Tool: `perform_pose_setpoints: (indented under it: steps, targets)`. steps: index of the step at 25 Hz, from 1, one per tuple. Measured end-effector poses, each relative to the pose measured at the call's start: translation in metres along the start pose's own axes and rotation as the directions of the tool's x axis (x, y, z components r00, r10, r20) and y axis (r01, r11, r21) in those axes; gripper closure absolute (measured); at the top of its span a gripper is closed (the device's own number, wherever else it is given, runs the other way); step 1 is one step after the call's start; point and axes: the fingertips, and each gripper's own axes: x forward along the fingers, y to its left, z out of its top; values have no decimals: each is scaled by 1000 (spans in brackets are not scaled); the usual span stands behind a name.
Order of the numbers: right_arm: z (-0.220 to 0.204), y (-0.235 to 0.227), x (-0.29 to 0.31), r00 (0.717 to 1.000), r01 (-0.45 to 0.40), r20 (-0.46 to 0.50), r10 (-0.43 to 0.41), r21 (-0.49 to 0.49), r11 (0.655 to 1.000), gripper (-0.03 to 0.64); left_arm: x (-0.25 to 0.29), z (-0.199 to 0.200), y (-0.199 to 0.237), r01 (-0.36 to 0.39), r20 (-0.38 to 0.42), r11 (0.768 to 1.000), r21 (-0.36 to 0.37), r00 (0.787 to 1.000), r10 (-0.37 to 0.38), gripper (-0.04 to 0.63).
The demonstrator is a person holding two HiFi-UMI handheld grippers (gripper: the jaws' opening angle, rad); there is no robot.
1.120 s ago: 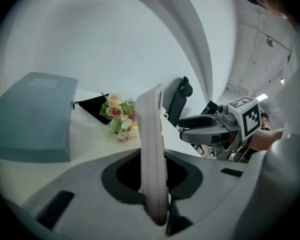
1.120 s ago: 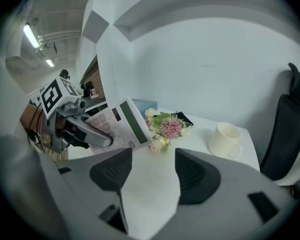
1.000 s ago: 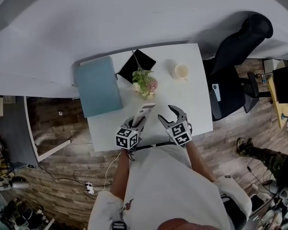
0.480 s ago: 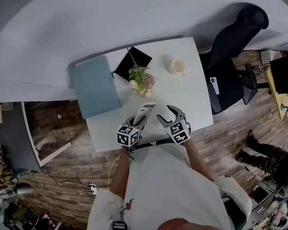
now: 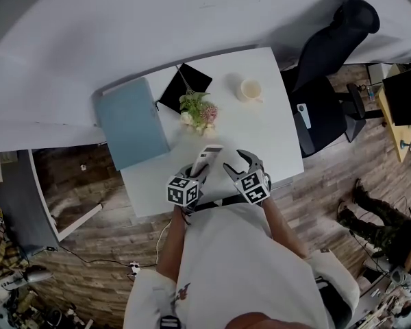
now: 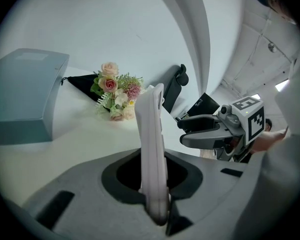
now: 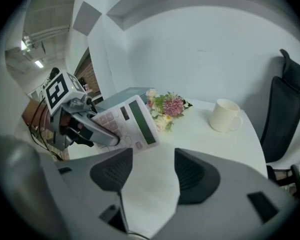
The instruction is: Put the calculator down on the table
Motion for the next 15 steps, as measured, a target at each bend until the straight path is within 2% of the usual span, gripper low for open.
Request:
perform_pose_setpoints:
  steps: [15]
  targets:
    - [-15, -6, 0, 999, 15, -32, -15, -1, 1000, 362, 17, -11, 0, 30, -42, 999, -29, 999, -31, 528]
